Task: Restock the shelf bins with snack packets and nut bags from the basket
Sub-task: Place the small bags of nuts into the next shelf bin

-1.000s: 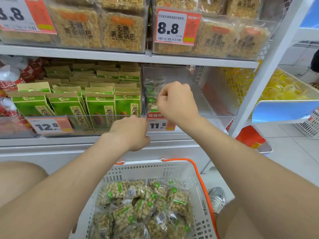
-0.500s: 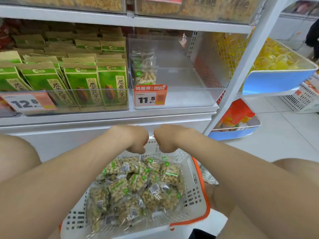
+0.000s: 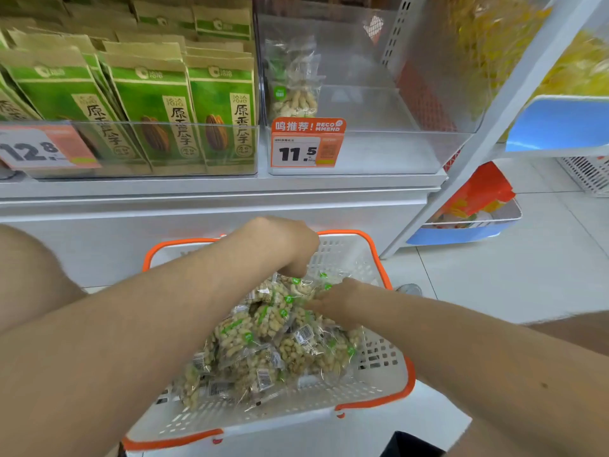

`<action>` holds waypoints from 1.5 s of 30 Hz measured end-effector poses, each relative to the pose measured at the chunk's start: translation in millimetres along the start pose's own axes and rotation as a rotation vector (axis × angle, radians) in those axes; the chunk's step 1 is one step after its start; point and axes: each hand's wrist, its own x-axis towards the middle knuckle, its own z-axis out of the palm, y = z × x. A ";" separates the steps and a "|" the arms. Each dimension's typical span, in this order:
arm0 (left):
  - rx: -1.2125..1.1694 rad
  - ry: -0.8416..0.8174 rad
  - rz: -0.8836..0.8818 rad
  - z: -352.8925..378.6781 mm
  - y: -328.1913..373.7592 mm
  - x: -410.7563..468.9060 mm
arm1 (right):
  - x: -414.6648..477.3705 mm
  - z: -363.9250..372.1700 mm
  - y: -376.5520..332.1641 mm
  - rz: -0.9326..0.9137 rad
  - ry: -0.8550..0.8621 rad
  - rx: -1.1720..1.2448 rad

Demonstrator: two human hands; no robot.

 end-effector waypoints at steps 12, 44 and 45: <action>-0.010 0.031 -0.005 -2.2 2.7 -3.6 | 4.2 8.8 -12.0 0.065 0.177 -0.339; -1.015 0.887 -0.050 -63.7 -27.3 -78.8 | -180.2 -174.9 74.0 0.368 1.335 1.564; -1.090 0.917 -0.056 -65.7 -24.3 -79.0 | -178.8 -176.2 76.2 0.369 1.347 1.607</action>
